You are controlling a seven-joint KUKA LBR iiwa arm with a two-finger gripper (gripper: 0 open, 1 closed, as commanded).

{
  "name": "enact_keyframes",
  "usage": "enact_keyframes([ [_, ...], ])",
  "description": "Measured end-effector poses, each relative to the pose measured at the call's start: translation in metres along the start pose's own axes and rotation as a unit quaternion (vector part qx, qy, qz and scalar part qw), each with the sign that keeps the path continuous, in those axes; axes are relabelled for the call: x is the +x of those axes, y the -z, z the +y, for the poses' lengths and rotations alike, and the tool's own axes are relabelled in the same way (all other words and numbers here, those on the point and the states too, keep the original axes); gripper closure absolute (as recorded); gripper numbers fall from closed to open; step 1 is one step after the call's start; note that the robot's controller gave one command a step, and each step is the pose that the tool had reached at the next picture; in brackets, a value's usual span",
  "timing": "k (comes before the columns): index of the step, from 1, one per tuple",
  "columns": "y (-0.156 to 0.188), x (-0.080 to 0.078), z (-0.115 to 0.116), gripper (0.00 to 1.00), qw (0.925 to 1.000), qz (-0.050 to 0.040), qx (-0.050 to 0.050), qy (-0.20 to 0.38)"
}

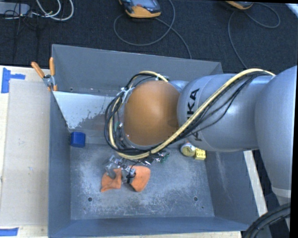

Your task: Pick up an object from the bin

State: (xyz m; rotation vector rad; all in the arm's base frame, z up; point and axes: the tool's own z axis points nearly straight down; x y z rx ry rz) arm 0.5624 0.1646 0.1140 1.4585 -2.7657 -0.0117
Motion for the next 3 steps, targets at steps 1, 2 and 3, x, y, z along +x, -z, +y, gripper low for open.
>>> enact_keyframes([
  [1,0.015,0.007,-0.012,1.0,0.9998,-0.0118,0.01,-0.01],
  [2,0.005,-0.002,-0.003,1.0,0.9999,-0.0016,0.001,-0.01],
  [3,0.07,0.003,0.002,1.0,1.0,-0.0058,0.004,-0.006],
])
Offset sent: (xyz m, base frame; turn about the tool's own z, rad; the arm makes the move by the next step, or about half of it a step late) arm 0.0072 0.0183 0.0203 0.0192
